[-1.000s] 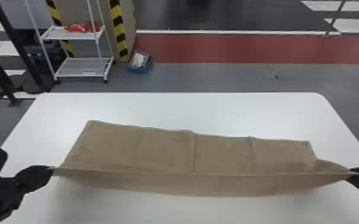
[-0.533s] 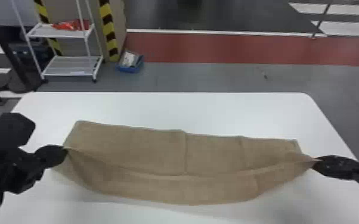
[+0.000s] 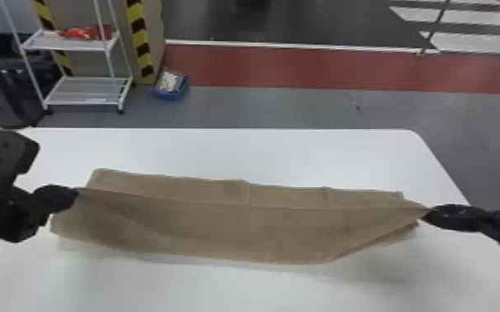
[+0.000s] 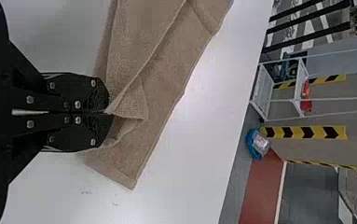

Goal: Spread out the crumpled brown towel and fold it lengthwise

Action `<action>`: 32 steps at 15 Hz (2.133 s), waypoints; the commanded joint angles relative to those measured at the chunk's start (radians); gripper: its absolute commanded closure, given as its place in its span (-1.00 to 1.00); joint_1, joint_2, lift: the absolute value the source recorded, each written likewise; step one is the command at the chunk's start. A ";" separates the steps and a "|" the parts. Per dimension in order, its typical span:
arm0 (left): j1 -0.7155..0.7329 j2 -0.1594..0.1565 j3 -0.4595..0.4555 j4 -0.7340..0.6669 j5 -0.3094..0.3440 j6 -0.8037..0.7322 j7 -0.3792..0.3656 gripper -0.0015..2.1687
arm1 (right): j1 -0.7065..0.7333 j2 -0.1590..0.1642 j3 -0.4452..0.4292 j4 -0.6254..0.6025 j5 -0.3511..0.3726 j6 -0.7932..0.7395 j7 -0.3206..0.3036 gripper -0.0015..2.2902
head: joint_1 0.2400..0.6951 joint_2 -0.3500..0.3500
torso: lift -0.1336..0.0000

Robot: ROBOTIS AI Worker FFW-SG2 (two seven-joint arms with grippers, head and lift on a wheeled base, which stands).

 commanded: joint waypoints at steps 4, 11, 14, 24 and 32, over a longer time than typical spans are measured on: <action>0.037 0.019 0.074 -0.007 0.037 -0.003 -0.009 0.64 | 0.196 -0.010 -0.187 -0.232 -0.047 0.040 0.022 0.27 | 1.00 -0.15 | -0.85; 0.117 0.034 0.097 -0.054 0.051 -0.018 -0.023 0.64 | 0.360 0.005 -0.204 -0.331 0.035 0.040 0.022 -0.08 | 1.00 -0.27 | -0.85; 0.161 0.034 0.113 -0.087 0.052 -0.021 -0.029 0.64 | 0.412 0.002 -0.155 -0.351 0.131 0.018 0.022 -0.92 | 1.00 -0.24 | -0.85; 0.230 0.022 0.117 -0.130 0.049 -0.027 -0.024 0.64 | 0.337 -0.023 0.138 -0.437 0.278 0.018 0.022 -0.81 | 1.00 0.01 | -0.85; 0.250 0.016 0.131 -0.140 0.052 -0.027 -0.020 0.64 | 0.150 -0.150 0.595 -0.270 0.547 0.095 0.022 -0.76 | 1.00 0.39 | -0.85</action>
